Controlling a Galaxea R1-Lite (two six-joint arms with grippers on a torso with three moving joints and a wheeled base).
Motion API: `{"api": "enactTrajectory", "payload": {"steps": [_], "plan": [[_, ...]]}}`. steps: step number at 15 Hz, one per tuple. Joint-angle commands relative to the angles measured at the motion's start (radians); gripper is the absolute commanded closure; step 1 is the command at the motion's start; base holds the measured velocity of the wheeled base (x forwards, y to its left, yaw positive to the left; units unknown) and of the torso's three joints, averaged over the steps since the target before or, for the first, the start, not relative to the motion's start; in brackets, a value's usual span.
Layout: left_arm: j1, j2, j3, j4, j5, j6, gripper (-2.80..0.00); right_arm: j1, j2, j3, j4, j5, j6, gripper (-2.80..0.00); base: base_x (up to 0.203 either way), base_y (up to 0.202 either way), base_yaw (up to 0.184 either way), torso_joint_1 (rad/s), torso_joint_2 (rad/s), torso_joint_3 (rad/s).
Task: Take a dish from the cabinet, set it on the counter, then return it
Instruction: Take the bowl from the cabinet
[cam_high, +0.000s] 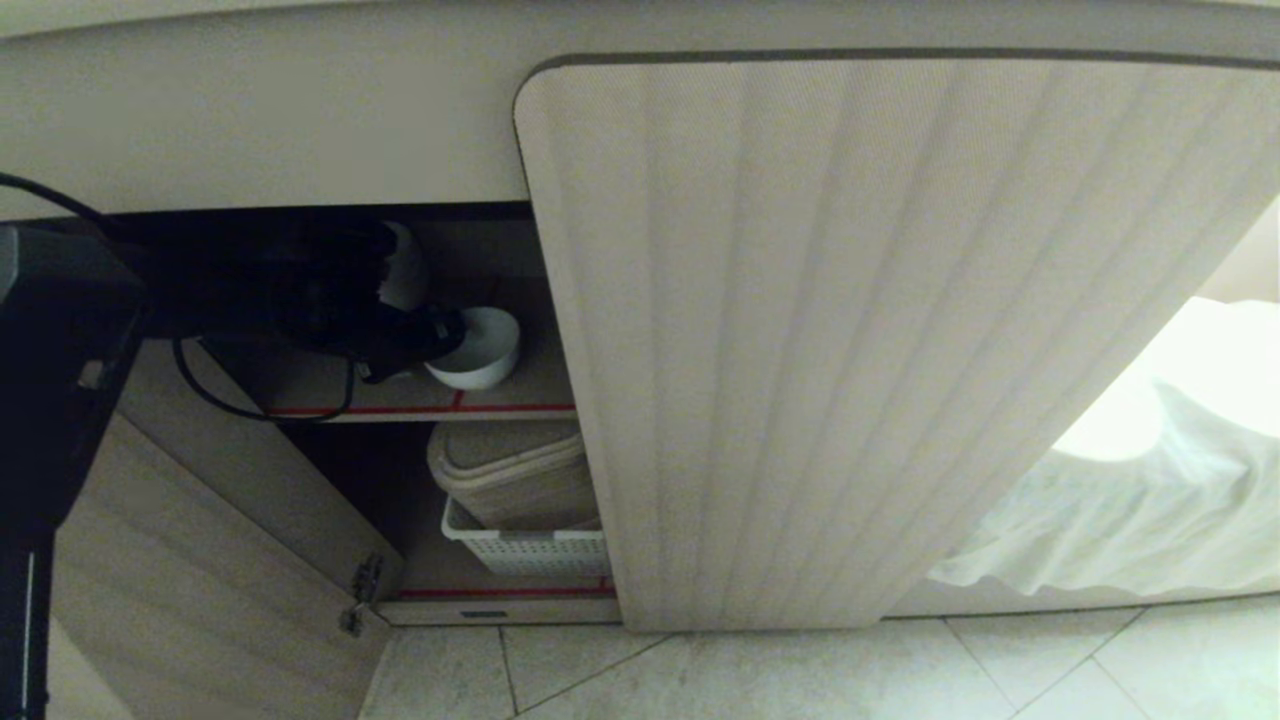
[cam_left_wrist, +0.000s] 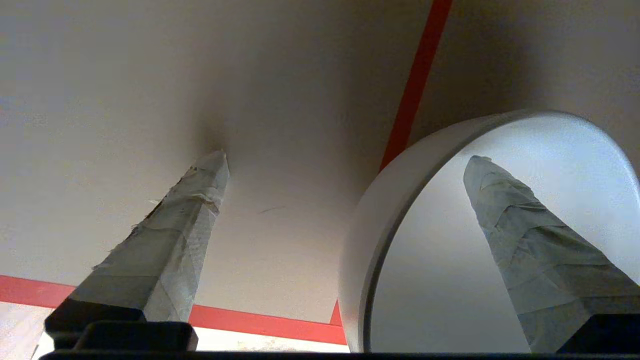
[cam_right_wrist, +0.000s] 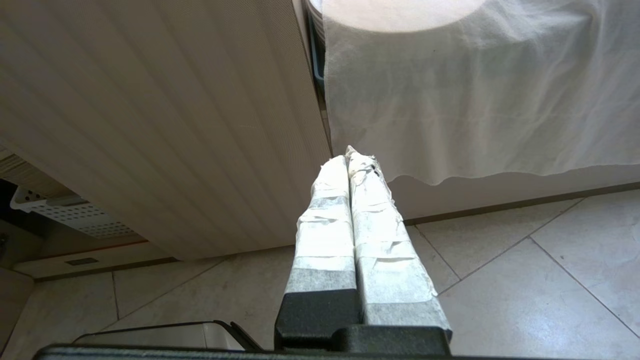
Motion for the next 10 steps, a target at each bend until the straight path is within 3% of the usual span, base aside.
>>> {"api": "enactTrajectory", "payload": {"steps": [1,10], "plan": [[0.000,0.011,0.000,0.003,-0.003,-0.003,-2.80,0.000,0.001,0.000,-0.001,0.000,0.001,0.00,0.000,0.000,0.000,0.000,0.00,0.000],[-0.002,-0.003,0.005,0.003,-0.003,-0.003,-2.80,0.001,0.001,0.000,-0.001,0.000,0.001,0.00,0.000,0.000,0.000,0.000,0.00,0.000]]}}
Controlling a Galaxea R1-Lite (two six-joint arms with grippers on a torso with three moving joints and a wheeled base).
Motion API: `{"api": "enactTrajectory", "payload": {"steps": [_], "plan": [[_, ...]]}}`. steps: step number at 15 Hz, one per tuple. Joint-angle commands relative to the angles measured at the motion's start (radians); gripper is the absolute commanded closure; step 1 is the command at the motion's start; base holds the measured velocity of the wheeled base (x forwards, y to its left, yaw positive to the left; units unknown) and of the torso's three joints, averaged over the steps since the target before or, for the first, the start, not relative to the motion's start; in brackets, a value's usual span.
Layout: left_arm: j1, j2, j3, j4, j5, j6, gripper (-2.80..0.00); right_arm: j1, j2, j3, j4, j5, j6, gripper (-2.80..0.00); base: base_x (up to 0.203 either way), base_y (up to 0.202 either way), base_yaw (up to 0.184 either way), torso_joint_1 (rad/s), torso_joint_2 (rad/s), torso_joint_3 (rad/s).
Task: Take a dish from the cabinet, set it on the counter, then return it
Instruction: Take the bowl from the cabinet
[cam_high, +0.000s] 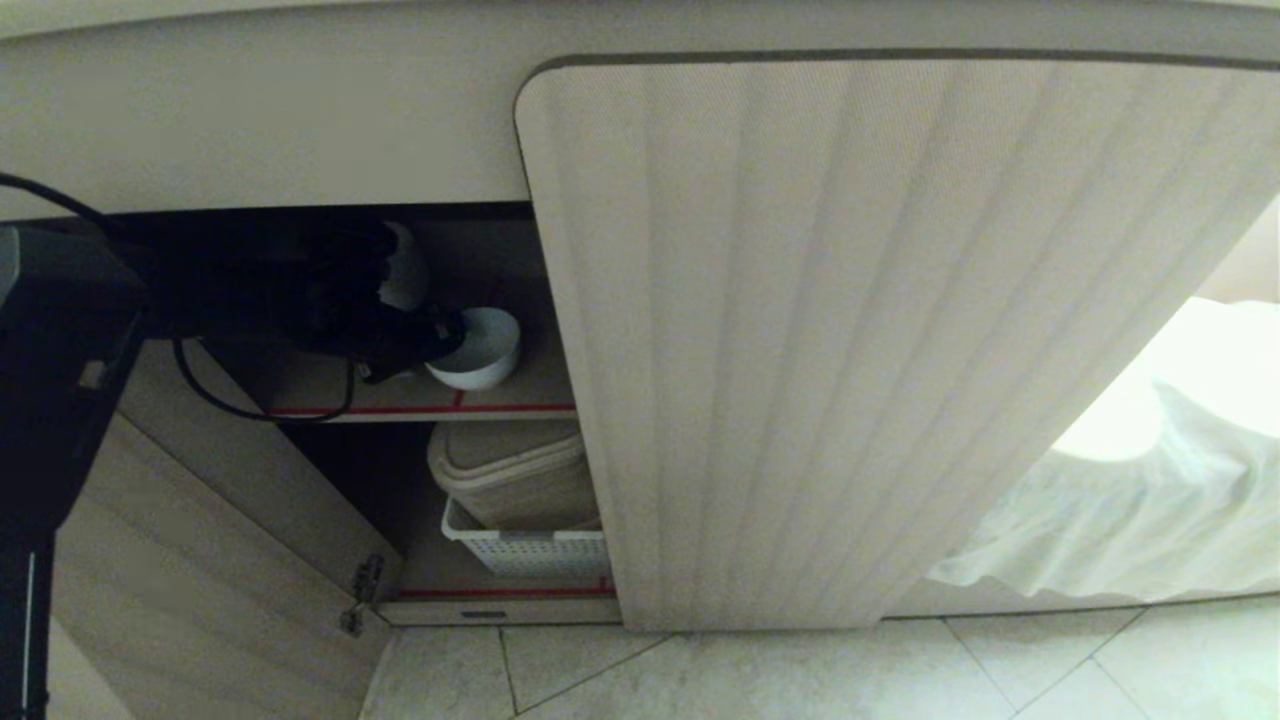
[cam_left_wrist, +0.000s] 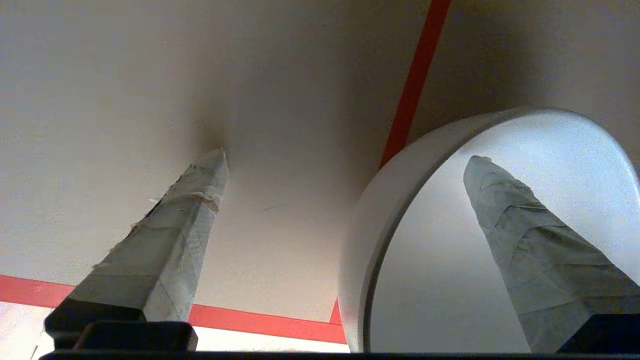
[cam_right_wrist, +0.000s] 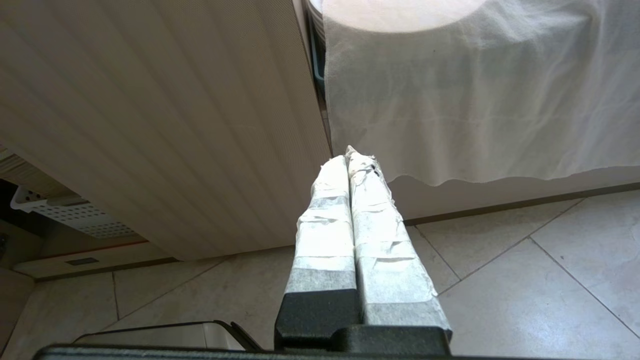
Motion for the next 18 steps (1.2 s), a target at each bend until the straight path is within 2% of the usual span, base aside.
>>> {"api": "enactTrajectory", "payload": {"steps": [1,7,18], "plan": [[0.000,-0.005,0.002,0.001,0.000,-0.003,0.00,0.000,0.001,0.000,-0.001,0.000,0.001,0.00,0.000,0.000,0.000,0.000,0.00,0.000],[0.000,-0.018,0.003,0.001,0.002,-0.023,0.00,0.000,0.001,0.000,-0.001,0.000,0.001,0.00,0.000,0.000,0.000,0.000,0.00,0.000],[-0.003,-0.047,0.037,0.001,0.003,-0.023,0.00,0.000,0.001,0.000,-0.001,0.000,0.001,0.00,0.000,0.000,0.000,0.000,0.00,0.000]]}}
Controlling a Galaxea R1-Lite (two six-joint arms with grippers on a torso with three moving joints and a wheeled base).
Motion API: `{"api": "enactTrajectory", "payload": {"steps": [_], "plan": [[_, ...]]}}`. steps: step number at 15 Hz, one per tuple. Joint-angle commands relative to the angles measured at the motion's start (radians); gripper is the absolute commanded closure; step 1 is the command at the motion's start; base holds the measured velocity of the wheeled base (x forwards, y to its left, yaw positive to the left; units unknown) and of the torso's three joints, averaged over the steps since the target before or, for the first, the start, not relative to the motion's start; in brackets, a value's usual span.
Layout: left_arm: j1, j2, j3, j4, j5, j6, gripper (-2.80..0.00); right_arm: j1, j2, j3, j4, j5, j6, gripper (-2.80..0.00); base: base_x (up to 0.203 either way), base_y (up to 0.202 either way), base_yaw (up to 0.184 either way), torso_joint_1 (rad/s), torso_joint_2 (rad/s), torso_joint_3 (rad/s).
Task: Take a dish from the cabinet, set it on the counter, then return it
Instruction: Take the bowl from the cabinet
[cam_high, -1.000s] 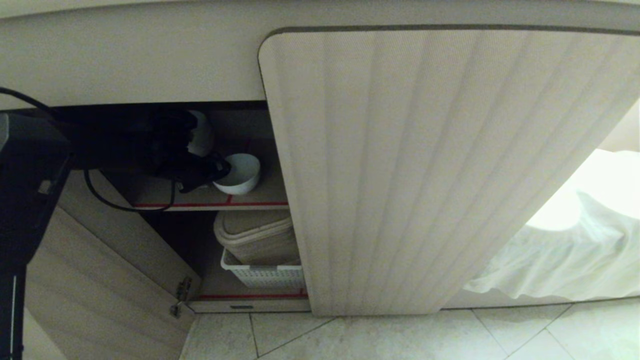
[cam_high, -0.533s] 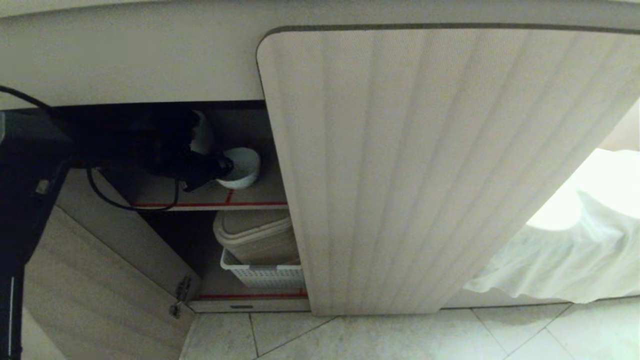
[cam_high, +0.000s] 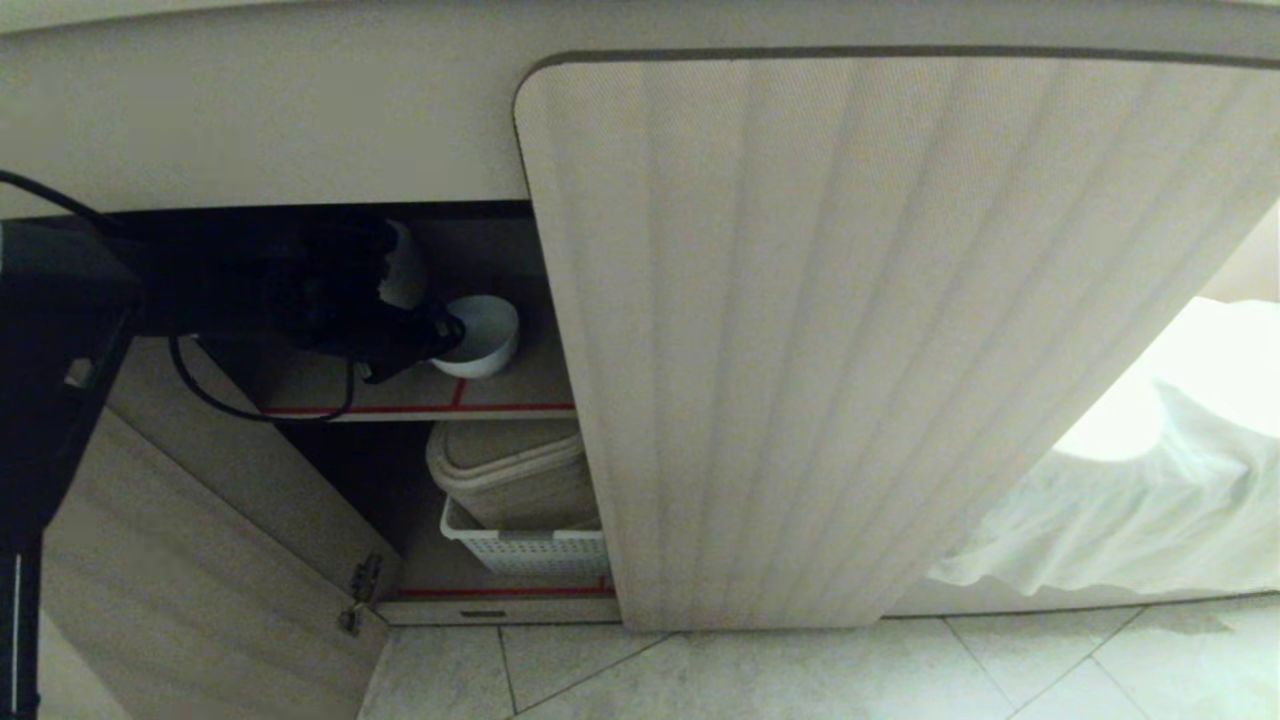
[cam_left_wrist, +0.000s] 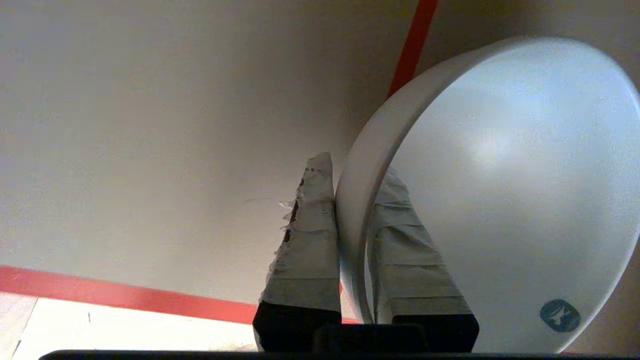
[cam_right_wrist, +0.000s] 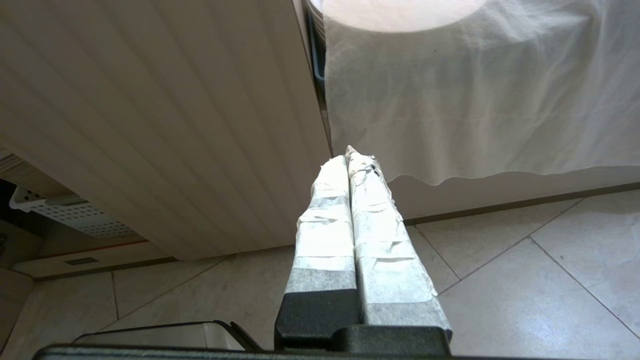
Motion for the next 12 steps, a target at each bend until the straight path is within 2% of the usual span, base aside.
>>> {"api": "enactTrajectory", "payload": {"steps": [1,12], "plan": [[-0.002,-0.023,0.031,0.001,-0.001,-0.002,0.00,0.000,0.001,0.000,0.000,0.000,0.001,0.00,0.000,0.000,0.000,0.000,0.00,0.000],[-0.017,-0.083,0.135,-0.002,-0.001,-0.003,0.00,0.000,0.001,0.000,0.000,0.000,0.001,0.00,0.000,0.000,0.000,0.000,0.00,0.000]]}}
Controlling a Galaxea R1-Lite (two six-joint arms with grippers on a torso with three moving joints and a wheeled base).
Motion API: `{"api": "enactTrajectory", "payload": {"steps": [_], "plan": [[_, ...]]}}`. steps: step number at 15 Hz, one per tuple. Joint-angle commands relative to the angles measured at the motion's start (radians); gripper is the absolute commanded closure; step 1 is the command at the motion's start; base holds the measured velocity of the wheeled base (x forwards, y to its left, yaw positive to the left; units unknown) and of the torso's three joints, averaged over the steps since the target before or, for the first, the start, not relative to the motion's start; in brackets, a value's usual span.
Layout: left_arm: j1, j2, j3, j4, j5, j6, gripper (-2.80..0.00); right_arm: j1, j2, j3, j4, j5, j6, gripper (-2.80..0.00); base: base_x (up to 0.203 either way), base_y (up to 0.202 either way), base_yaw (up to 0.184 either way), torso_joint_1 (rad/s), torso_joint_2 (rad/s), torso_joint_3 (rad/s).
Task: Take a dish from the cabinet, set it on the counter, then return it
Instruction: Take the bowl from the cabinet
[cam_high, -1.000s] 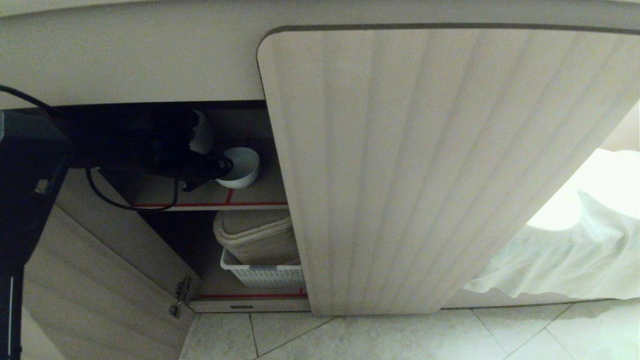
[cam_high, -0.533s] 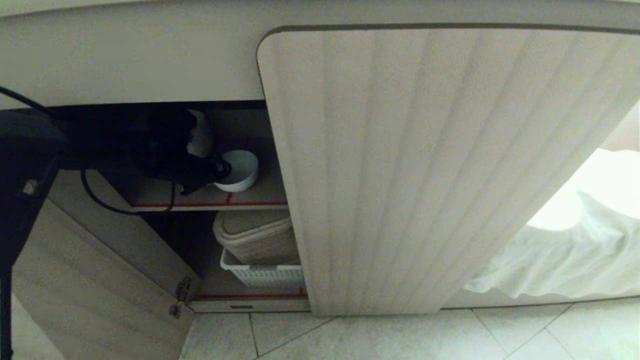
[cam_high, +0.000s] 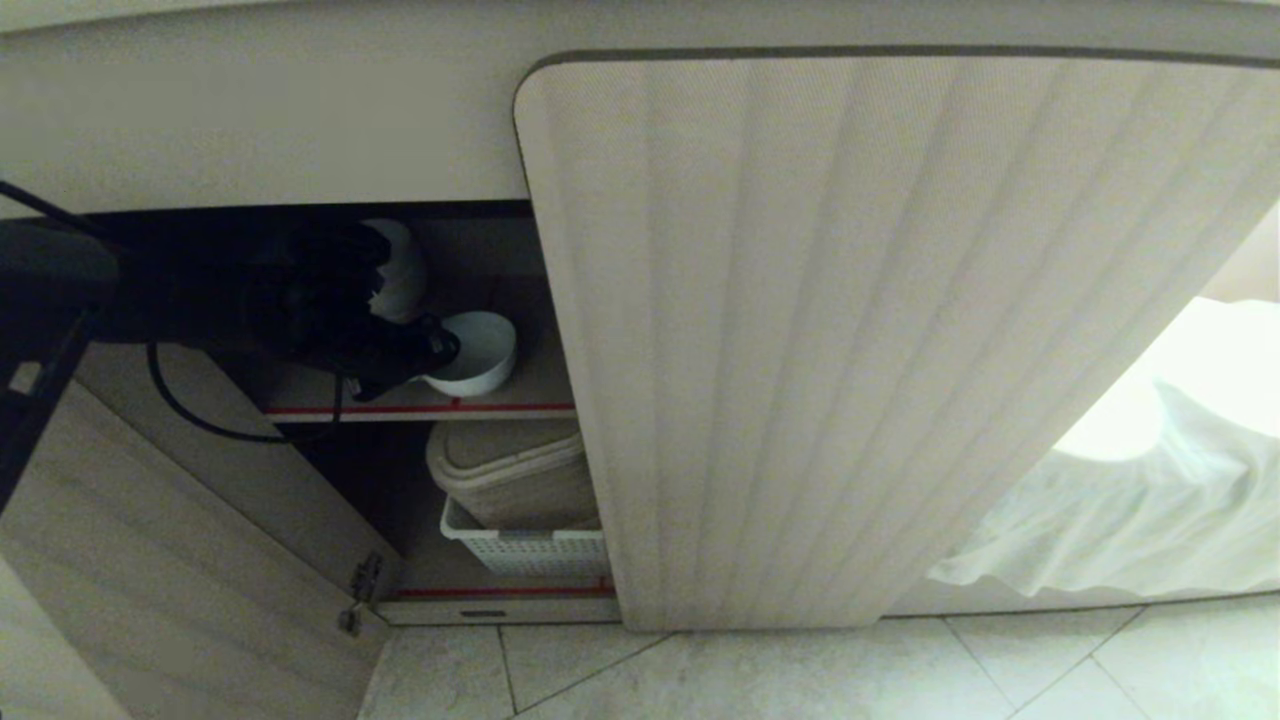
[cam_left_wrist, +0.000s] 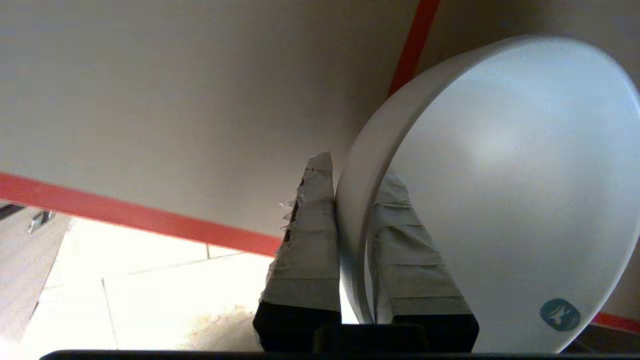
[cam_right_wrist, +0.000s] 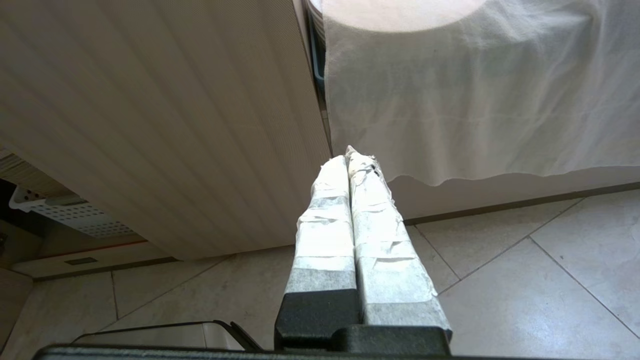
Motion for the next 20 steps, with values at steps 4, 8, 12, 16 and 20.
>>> {"api": "enactTrajectory", "payload": {"steps": [4,8,12,16,20], "plan": [[-0.005,-0.023,0.040,-0.016,0.040,-0.005,0.00,0.000,0.001,0.000,0.000,0.000,0.001,0.00,0.000,0.000,0.000,0.000,0.00,0.000],[-0.008,-0.042,0.136,-0.167,0.061,-0.004,0.00,0.000,0.001,0.000,0.000,0.000,0.001,0.00,0.000,0.000,0.000,0.000,0.00,0.000],[-0.008,-0.060,0.218,-0.288,0.068,-0.001,0.00,0.000,0.001,0.000,0.000,0.000,0.001,0.00,0.000,0.000,0.000,0.000,0.00,0.000],[-0.010,-0.076,0.251,-0.315,0.074,0.001,0.00,0.001,0.001,0.000,0.000,0.000,0.001,0.00,0.000,0.000,0.000,0.000,0.00,0.000],[-0.010,-0.092,0.254,-0.315,0.076,0.005,0.00,0.000,0.001,0.000,0.000,0.000,0.001,0.00,0.000,0.000,0.000,0.000,0.00,0.000]]}}
